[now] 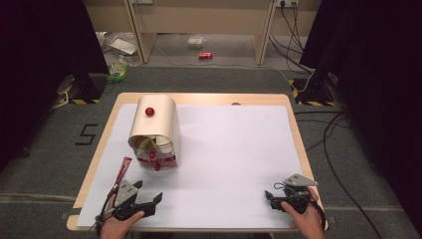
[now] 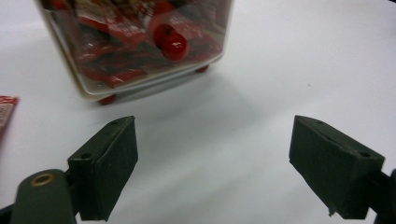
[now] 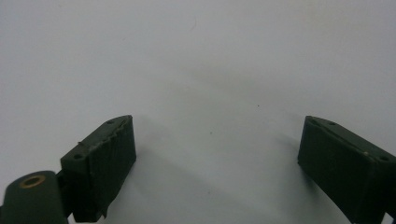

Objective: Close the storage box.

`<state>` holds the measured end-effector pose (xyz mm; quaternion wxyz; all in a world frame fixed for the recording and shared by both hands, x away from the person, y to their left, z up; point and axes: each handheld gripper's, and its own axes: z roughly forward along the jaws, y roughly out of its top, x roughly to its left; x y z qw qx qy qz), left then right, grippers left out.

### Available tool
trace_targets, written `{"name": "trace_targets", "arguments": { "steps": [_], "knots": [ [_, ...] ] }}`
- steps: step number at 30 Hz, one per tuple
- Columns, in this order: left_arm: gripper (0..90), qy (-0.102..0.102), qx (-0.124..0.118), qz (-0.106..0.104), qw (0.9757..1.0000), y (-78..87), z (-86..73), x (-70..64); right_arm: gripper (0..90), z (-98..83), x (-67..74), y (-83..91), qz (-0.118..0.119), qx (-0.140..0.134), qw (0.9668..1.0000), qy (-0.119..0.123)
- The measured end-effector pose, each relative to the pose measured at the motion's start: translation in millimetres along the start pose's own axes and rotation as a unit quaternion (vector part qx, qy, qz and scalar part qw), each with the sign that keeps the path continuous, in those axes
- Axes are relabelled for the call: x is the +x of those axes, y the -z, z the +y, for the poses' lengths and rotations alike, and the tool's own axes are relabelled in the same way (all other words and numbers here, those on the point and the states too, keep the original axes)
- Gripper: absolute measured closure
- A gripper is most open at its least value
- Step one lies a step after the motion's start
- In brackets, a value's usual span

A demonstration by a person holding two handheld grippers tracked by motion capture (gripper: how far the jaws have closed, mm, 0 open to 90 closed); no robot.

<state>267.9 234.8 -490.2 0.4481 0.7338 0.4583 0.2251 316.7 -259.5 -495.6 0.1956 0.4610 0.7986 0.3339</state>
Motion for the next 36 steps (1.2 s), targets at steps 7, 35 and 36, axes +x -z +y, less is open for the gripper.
{"name": "trace_targets", "arguments": {
  "steps": [7,35,36],
  "knots": [
    [15.1,-0.016,0.005,-0.005,0.9999,-1.4,-4.0,-8.9,11.7,0.0,-0.1,0.0,0.0,0.0,1.0,0.0],
    [15.1,-0.035,0.031,-0.001,0.9989,13.1,-30.5,-8.5,11.7,0.0,-0.1,0.0,0.0,0.0,1.0,0.0],
    [15.1,-0.035,0.031,-0.001,0.9989,13.1,-30.5,-8.5,11.7,0.0,-0.1,0.0,0.0,0.0,1.0,0.0]
  ]
}}
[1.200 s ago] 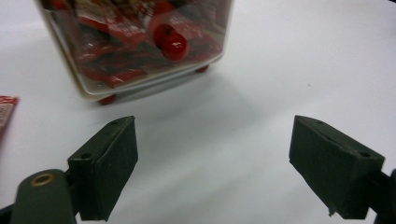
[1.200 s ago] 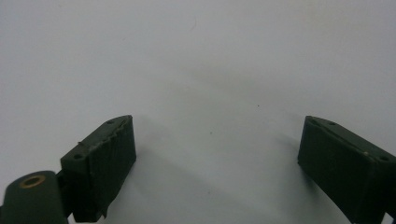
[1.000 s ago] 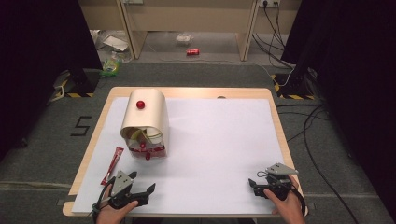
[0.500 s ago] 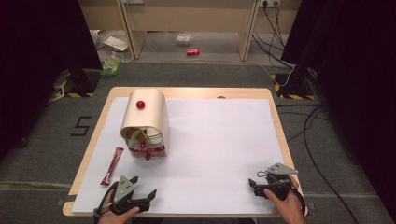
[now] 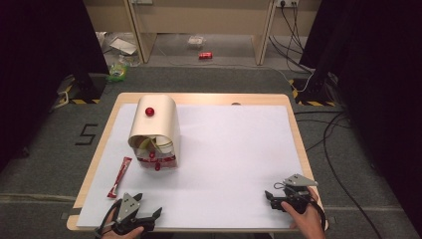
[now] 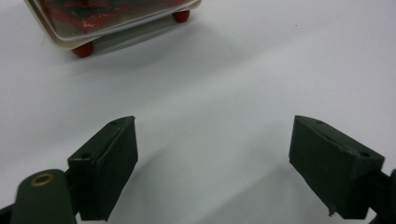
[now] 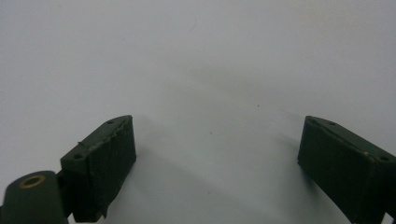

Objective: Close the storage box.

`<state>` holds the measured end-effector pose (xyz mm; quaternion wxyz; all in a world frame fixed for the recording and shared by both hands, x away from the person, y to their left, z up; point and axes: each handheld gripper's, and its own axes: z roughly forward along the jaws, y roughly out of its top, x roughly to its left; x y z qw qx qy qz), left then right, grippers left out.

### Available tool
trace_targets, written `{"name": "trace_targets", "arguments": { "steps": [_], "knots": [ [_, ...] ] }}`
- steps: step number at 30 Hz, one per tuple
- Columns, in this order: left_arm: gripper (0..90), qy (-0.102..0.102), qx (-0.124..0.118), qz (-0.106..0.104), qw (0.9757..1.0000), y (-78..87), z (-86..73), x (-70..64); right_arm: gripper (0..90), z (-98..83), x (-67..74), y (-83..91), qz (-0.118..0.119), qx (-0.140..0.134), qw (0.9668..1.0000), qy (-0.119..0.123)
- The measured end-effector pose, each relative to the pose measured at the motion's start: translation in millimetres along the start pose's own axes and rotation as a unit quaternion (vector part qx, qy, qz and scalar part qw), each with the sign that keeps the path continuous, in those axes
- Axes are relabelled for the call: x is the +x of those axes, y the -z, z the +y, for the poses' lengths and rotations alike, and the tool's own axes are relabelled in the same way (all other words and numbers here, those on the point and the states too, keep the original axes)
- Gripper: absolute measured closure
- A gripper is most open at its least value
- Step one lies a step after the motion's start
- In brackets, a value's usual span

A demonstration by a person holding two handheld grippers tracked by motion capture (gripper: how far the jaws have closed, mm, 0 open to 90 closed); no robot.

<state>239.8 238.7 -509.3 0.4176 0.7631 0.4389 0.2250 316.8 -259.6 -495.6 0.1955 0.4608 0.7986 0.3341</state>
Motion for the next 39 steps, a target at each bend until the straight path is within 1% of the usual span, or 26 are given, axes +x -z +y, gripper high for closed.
{"name": "trace_targets", "arguments": {
  "steps": [5,8,9,13,15,18,20,26,30,34,39],
  "knots": [
    [15.1,0.004,-0.002,0.003,1.0,4.6,-6.5,1.0,11.7,0.0,0.0,0.0,0.0,0.0,1.0,0.0],
    [15.1,0.008,-0.003,0.002,1.0,7.7,-10.0,0.8,11.7,0.0,0.0,0.0,0.0,0.0,1.0,0.0],
    [15.1,0.012,-0.006,0.002,0.9999,9.2,-11.7,0.9,11.7,0.0,0.0,0.0,0.0,0.0,1.0,0.0],
    [15.1,0.015,-0.004,0.004,0.9999,11.8,-15.9,1.6,11.7,0.0,0.0,0.0,0.0,0.0,1.0,0.0],
    [15.1,0.017,-0.008,0.005,0.9998,13.0,-18.0,1.4,11.7,0.0,-0.1,0.0,0.0,0.0,1.0,0.0],
    [15.0,0.014,-0.007,0.009,0.9998,14.4,-19.3,-0.3,11.7,0.0,-0.1,-0.1,0.0,0.0,1.0,0.0],
    [14.8,0.011,-0.011,0.015,0.9998,14.5,-20.9,-2.3,11.7,0.0,-0.1,0.0,0.0,0.0,1.0,0.0],
    [15.0,0.015,-0.025,0.021,0.9994,18.4,-27.5,-6.8,11.6,0.0,0.0,0.0,0.0,0.0,1.0,0.0],
    [14.9,0.02,-0.039,0.027,0.9987,19.4,-32.0,-9.5,11.7,0.0,0.0,0.0,0.0,0.0,1.0,0.0],
    [14.7,0.02,-0.044,0.026,0.9985,19.4,-33.7,-9.2,11.6,0.0,0.0,0.0,0.0,0.0,1.0,0.0],
    [14.8,0.02,-0.044,0.025,0.9985,19.4,-33.8,-9.0,11.6,0.0,0.0,0.0,0.0,0.0,1.0,0.0]
  ]
}}
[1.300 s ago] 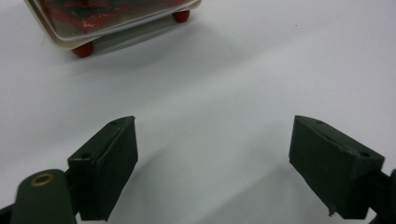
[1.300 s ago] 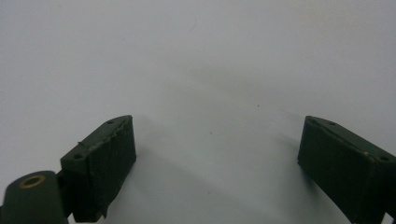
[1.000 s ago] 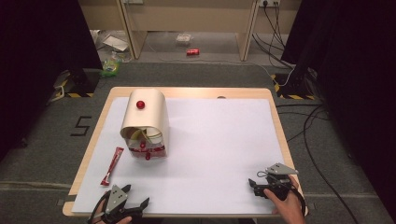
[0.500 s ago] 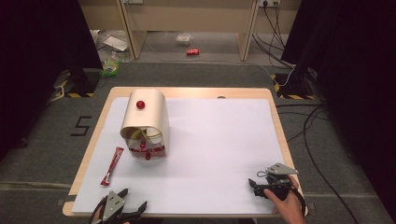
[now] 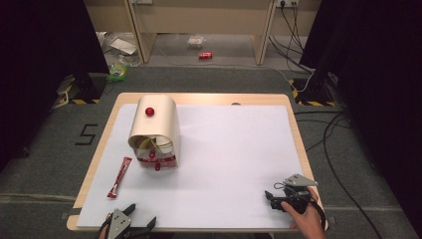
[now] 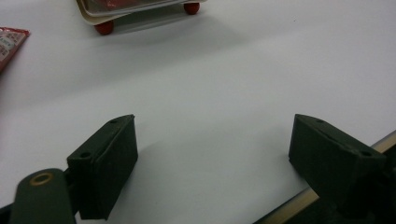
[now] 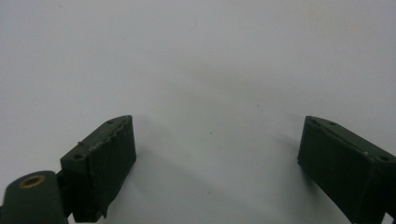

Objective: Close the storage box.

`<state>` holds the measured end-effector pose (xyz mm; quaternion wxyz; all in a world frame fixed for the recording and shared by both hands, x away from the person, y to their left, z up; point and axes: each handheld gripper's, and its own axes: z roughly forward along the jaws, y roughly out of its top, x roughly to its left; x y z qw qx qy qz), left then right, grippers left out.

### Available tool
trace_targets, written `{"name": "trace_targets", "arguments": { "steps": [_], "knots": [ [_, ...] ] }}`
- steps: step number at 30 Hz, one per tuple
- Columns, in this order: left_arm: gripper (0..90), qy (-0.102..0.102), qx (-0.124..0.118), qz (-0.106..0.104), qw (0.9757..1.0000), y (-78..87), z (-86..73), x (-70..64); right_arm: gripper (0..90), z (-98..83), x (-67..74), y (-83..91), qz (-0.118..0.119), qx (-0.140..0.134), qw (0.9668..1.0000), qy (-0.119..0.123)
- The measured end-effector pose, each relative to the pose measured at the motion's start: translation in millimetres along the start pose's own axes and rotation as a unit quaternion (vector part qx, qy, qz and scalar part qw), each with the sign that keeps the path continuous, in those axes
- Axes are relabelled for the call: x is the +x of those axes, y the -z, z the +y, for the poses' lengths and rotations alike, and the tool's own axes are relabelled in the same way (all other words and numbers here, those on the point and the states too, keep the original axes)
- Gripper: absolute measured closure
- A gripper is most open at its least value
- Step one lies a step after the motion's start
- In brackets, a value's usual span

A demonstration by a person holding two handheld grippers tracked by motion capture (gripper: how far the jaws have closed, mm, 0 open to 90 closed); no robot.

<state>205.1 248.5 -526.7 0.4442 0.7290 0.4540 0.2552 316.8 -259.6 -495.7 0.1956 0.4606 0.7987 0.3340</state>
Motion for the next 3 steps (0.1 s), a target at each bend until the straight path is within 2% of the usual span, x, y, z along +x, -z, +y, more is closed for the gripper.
{"name": "trace_targets", "arguments": {
  "steps": [3],
  "knots": [
    [14.7,0.001,-0.001,-0.001,1.0,-0.2,-0.1,0.2,11.7,0.0,0.0,0.0,0.0,0.0,1.0,0.0]
  ]
}}
